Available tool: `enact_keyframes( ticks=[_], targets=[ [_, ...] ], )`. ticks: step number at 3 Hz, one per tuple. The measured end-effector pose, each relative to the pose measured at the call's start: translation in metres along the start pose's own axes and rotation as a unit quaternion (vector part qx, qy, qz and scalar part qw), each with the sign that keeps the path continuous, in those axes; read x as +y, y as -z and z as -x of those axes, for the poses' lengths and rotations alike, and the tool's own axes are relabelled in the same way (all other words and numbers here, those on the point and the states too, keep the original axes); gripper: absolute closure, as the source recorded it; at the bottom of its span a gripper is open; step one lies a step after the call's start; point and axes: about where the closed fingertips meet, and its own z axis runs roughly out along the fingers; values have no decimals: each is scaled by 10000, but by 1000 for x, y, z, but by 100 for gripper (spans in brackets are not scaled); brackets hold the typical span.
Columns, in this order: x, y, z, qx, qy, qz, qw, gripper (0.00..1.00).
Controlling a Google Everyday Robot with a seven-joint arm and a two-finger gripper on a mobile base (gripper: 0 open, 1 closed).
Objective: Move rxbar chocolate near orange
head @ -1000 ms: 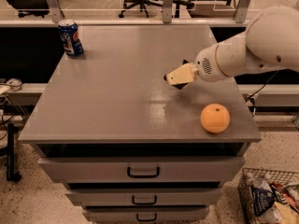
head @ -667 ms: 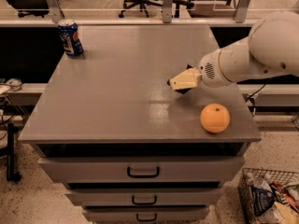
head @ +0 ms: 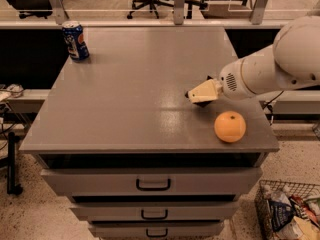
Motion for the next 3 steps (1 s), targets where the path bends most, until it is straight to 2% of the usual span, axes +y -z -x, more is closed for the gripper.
enact_keyframes(
  ticks=[1, 3],
  targets=[
    [1, 4, -4, 91, 22, -1, 10000, 84],
    [0, 14, -9, 161, -4, -51, 9999, 37]
  ],
)
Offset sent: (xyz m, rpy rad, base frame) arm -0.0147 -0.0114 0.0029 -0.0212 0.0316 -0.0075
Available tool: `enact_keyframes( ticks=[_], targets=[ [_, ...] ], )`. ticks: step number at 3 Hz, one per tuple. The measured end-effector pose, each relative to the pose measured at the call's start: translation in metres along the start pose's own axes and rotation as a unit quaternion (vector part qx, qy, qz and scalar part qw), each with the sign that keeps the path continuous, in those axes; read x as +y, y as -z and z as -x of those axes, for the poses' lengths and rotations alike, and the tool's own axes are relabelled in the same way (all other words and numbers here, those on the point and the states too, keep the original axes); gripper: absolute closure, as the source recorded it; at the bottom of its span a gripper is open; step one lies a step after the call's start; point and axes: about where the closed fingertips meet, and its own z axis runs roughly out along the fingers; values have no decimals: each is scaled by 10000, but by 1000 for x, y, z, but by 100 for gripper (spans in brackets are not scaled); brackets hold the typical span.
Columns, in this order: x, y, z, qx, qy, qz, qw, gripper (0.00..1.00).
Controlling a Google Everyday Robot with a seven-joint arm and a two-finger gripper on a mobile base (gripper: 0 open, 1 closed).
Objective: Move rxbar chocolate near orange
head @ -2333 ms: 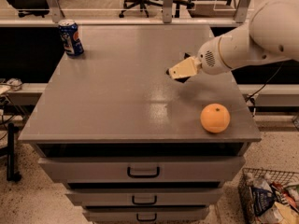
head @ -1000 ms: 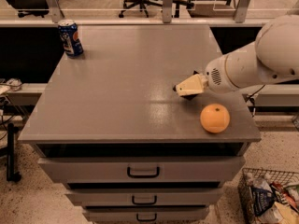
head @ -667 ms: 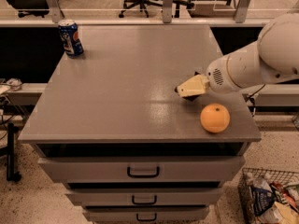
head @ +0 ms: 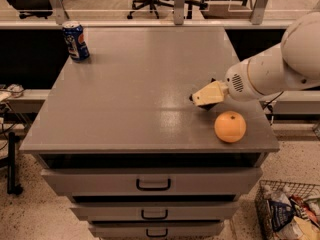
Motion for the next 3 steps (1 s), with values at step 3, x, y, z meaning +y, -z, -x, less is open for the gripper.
enact_keyframes(
  ticks=[3],
  targets=[
    [0, 2, 0, -4, 6, 10, 10000, 0]
  ],
)
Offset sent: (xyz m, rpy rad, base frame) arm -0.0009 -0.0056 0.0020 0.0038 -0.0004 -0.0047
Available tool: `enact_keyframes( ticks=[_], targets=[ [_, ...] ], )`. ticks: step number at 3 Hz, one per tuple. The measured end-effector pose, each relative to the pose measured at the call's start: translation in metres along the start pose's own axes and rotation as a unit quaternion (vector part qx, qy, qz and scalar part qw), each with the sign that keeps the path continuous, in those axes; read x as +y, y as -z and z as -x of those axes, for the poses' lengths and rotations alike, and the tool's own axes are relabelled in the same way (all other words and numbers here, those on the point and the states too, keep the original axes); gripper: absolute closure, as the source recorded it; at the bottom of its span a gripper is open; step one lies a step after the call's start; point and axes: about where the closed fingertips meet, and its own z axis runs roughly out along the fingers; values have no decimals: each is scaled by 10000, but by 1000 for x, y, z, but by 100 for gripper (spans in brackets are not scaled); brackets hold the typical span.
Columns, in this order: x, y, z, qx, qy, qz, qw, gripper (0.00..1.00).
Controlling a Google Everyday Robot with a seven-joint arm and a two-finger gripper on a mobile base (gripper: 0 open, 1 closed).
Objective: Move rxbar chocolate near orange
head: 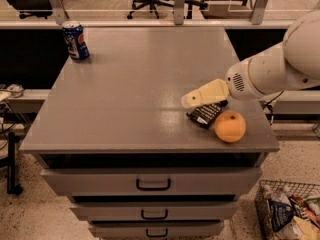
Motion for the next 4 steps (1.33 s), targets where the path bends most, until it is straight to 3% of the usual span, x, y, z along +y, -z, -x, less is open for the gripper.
enact_keyframes(
  ticks=[1, 2, 3, 4],
  targets=[
    [-13, 3, 26, -283, 225, 35, 9993, 0],
    [-36, -1, 63, -776, 460, 396, 9951, 0],
    [-50, -17, 93, -1144, 918, 955, 9846, 0],
    [-64, -22, 127, -1533, 1654, 1218, 9666, 0]
  ],
)
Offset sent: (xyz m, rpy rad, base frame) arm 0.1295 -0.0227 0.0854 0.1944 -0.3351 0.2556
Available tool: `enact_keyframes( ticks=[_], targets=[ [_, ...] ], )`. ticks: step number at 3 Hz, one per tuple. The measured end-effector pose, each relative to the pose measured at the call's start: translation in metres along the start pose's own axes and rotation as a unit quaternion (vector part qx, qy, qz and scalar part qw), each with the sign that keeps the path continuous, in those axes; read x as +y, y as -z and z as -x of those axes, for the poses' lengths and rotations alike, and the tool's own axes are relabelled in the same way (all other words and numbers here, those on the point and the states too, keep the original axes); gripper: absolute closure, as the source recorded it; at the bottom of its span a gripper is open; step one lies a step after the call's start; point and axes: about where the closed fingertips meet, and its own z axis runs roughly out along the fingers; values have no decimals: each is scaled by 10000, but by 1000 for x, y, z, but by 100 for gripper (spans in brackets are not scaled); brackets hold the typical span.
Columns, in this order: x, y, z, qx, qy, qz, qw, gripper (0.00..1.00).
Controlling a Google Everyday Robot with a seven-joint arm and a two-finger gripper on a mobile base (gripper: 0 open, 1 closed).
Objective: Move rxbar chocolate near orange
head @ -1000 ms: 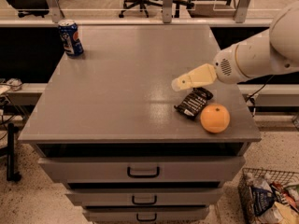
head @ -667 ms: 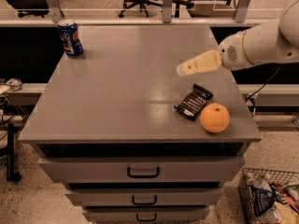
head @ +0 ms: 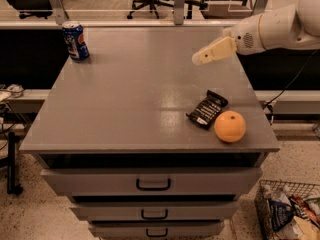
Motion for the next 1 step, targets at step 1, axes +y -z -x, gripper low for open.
enact_keyframes(
  ticks=[1],
  targets=[
    [-27, 20, 43, -437, 765, -148, 9960, 0]
  ],
)
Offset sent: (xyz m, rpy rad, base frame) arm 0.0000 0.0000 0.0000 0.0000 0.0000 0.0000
